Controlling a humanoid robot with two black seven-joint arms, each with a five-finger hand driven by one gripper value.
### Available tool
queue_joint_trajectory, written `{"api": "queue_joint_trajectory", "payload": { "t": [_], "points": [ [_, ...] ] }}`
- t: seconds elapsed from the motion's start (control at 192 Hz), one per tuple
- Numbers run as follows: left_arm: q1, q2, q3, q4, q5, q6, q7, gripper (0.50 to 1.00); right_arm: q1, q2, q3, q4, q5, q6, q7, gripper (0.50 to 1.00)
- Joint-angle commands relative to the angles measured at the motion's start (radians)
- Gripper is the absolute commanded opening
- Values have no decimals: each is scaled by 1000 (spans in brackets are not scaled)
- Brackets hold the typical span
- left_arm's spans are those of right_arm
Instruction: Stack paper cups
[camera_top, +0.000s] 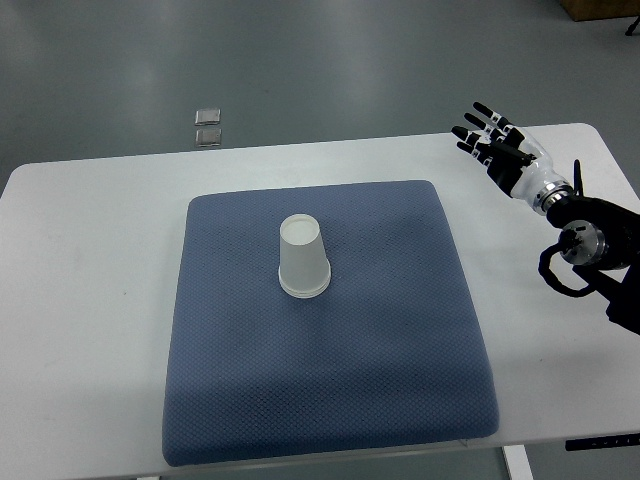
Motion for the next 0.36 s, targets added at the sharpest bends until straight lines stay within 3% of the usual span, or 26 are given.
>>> {"api": "queue_joint_trajectory", "payload": {
  "t": [0.0,0.359],
  "points": [
    [0,0,0,0,0,1,0,1000,1,7,-5,-1,-6,-2,-45,917],
    [0,0,0,0,0,0,0,1000,-4,15,-8,-1,-65,7,-43,930]
  ]
}}
